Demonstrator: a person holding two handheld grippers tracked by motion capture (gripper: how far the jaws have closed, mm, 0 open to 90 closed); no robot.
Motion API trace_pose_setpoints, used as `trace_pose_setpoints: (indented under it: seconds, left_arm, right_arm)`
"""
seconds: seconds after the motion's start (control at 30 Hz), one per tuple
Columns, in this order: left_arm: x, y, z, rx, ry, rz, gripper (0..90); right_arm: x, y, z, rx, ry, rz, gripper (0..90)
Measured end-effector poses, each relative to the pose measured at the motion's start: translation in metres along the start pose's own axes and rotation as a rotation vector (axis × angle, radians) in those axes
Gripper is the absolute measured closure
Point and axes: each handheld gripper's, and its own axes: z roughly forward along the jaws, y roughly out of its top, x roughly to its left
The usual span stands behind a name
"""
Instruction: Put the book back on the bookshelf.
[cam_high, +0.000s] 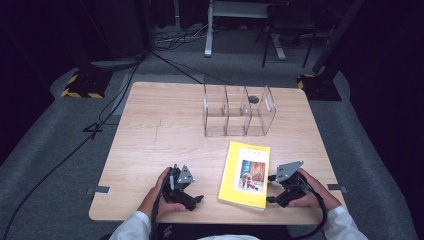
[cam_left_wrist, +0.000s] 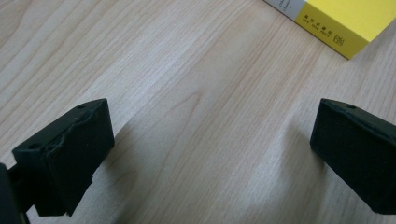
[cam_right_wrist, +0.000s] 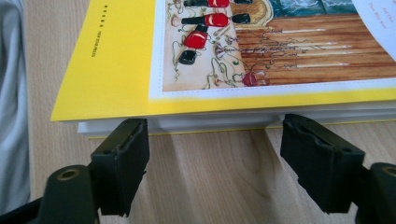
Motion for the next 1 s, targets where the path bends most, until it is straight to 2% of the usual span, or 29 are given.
trace_pose_setpoints:
  seconds: [0.07,0.2,0.27,0.3,0.33,0.43,0.53,0.63,0.7,0.73,0.77,0.8,0.9,0.93,0.97,1.0]
  left_arm:
    - [-0.001,0.0,0.0,0.001,-0.001,0.004,0.3]
    - [-0.002,0.0,0.0,0.0,0.001,0.0,0.3]
    - [-0.002,0.0,0.0,0.001,0.001,-0.001,0.3]
    - [-0.002,0.0,0.0,0.001,0.001,-0.001,0.3]
    - [-0.002,0.0,0.0,0.001,0.002,-0.002,0.3]
    - [-0.003,0.0,0.0,0.001,0.006,-0.005,0.3]
    - [-0.005,0.001,0.001,0.0,0.0,-0.002,0.3]
    - [-0.006,0.001,0.001,-0.004,0.007,0.002,0.6]
    - [-0.006,0.001,0.001,-0.001,0.007,0.003,0.7]
    - [-0.007,0.001,0.001,-0.001,0.006,0.003,0.7]
    - [-0.01,0.002,0.002,0.001,-0.003,0.011,0.7]
    - [-0.01,0.002,0.002,0.001,-0.003,0.011,0.7]
    - [-0.013,0.005,0.004,-0.007,-0.015,0.023,1.6]
    - [-0.016,0.007,0.004,-0.018,-0.038,0.037,7.9]
    - [-0.016,0.007,0.004,-0.018,-0.038,0.037,12.8]
    - [-0.017,0.01,0.004,-0.027,-0.052,0.048,12.8]
  right_arm:
    - [-0.001,-0.001,0.002,0.012,-0.024,0.005,27.6]
    - [-0.003,-0.002,0.002,0.015,-0.021,0.016,31.5]
    - [-0.003,0.002,0.0,0.071,-0.029,0.025,32.9]
    - [-0.003,0.002,0.0,0.071,-0.029,0.025,32.9]
    - [-0.004,0.004,0.0,0.094,-0.027,0.02,32.9]
    - [-0.005,0.018,0.004,0.19,-0.016,0.004,31.3]
    - [-0.004,0.024,0.007,0.212,-0.003,-0.013,29.3]
    - [0.0,0.028,0.011,0.25,0.005,-0.047,20.6]
    - [0.001,0.028,0.012,0.248,0.006,-0.049,20.0]
    - [0.003,0.026,0.011,0.23,0.012,-0.064,20.2]
    - [0.005,0.022,0.011,0.175,0.01,-0.055,22.0]
    - [0.005,0.022,0.011,0.175,0.01,-0.055,22.0]
    - [0.006,0.019,0.01,0.133,-0.014,-0.005,24.0]
    - [0.007,0.017,0.01,0.106,-0.022,0.002,24.9]
    - [0.007,0.017,0.01,0.106,-0.022,0.002,24.9]
    - [0.007,0.016,0.01,0.095,-0.023,0.001,25.7]
